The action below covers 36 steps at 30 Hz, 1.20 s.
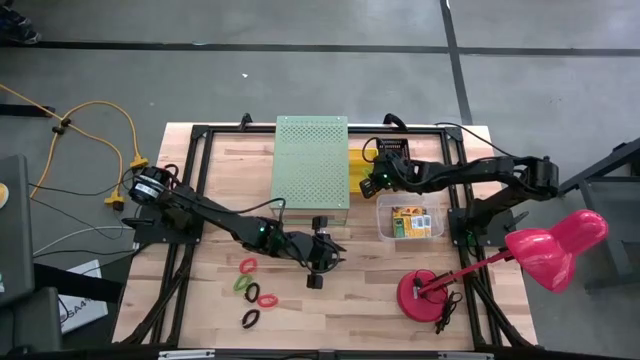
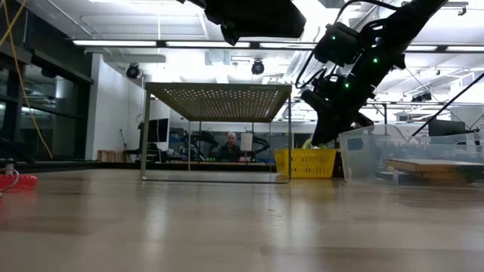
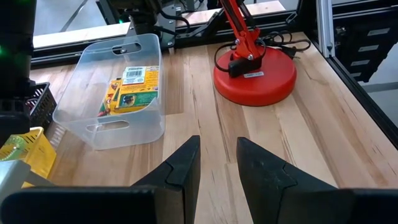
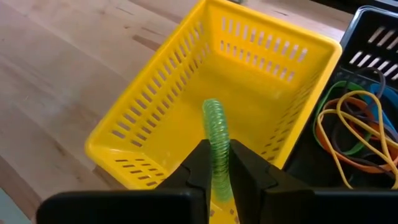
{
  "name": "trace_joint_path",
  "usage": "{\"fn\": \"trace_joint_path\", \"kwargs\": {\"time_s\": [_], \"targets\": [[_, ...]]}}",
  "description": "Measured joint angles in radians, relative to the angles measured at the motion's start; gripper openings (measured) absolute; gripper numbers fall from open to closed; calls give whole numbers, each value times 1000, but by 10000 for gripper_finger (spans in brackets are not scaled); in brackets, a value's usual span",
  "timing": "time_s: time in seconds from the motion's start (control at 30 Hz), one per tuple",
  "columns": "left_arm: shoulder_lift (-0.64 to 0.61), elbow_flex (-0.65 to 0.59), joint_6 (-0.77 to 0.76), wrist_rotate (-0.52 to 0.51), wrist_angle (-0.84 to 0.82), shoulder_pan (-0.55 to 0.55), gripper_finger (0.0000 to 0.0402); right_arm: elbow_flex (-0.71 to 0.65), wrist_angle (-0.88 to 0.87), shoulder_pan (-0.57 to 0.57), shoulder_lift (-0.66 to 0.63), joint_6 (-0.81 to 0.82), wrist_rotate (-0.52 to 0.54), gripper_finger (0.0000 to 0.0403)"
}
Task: Pick & Place Office Desk Supplies
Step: Put the green spring keychain into the yellow bin, then put the orange spring keychain into the yellow bin
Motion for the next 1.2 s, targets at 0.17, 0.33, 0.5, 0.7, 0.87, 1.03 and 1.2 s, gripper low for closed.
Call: {"fn": "trace_joint_path", "kwargs": {"time_s": [0.17,0.33,0.5,0.7,0.87,1.03,1.2], "targets": [[0,0,0,0,0,0,101,0,0,0,0,-16,9,64],[0,0,0,0,0,0,101,0,0,0,0,-18,8,84],[0,0,-1,0,0,0,101,0,15,0,0,-31,2,91],[0,0,-12,0,3,0,101,0,104,-8,-91,-109,2,90],[0,0,-12,0,3,0,101,0,113,-5,-236,-136,0,90],[0,0,-25,0,5,0,101,0,115,43,-346,-155,-78,91],[0,0,-27,0,3,-9,101,0,116,141,-368,-158,-205,91]]}}
